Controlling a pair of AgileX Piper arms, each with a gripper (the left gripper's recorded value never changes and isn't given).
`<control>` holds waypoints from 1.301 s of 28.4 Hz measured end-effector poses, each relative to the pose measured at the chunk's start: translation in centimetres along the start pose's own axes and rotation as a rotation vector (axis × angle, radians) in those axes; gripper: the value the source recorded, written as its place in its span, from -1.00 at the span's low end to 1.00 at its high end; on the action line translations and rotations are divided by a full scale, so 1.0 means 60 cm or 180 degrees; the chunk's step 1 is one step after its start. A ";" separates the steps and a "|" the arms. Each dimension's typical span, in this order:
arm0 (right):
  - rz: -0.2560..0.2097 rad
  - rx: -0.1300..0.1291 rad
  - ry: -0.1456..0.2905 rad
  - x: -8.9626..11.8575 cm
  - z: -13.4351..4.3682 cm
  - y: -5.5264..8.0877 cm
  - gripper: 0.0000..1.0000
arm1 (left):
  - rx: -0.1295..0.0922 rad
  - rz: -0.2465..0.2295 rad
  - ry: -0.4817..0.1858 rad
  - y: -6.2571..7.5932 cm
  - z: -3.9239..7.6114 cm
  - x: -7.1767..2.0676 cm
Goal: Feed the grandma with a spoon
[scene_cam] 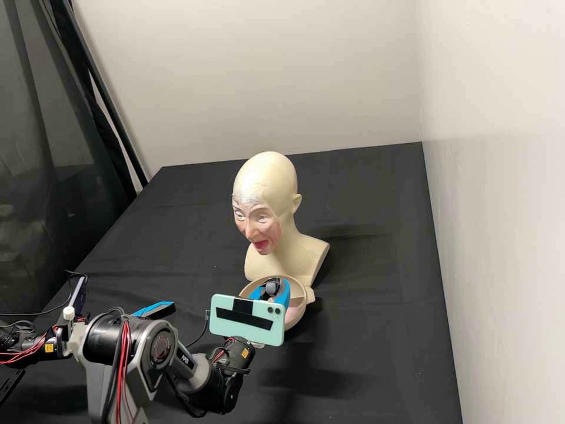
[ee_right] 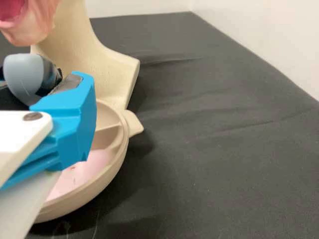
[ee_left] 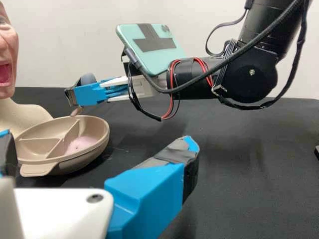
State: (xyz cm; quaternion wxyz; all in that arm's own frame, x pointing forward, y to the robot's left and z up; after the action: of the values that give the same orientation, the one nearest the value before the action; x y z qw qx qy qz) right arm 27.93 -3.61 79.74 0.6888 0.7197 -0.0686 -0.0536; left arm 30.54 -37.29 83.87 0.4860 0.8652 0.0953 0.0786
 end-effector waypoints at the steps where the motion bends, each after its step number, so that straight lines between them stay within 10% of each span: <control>1: 0.0018 0.0001 0.0020 0.001 -0.002 0.002 -1.00 | 0.0000 0.0000 0.0000 0.000 0.000 0.000; 37: 0.0219 0.0044 0.0522 0.045 -0.100 0.038 -1.00 | -0.0002 -0.0033 0.0020 -0.005 -0.003 0.006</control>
State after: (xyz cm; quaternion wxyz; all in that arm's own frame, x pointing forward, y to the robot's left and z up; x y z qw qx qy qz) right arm 31.56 1.74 82.36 0.6885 0.7237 -0.0370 0.0297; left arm 30.79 -36.89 83.73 0.4864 0.8643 0.1012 0.0788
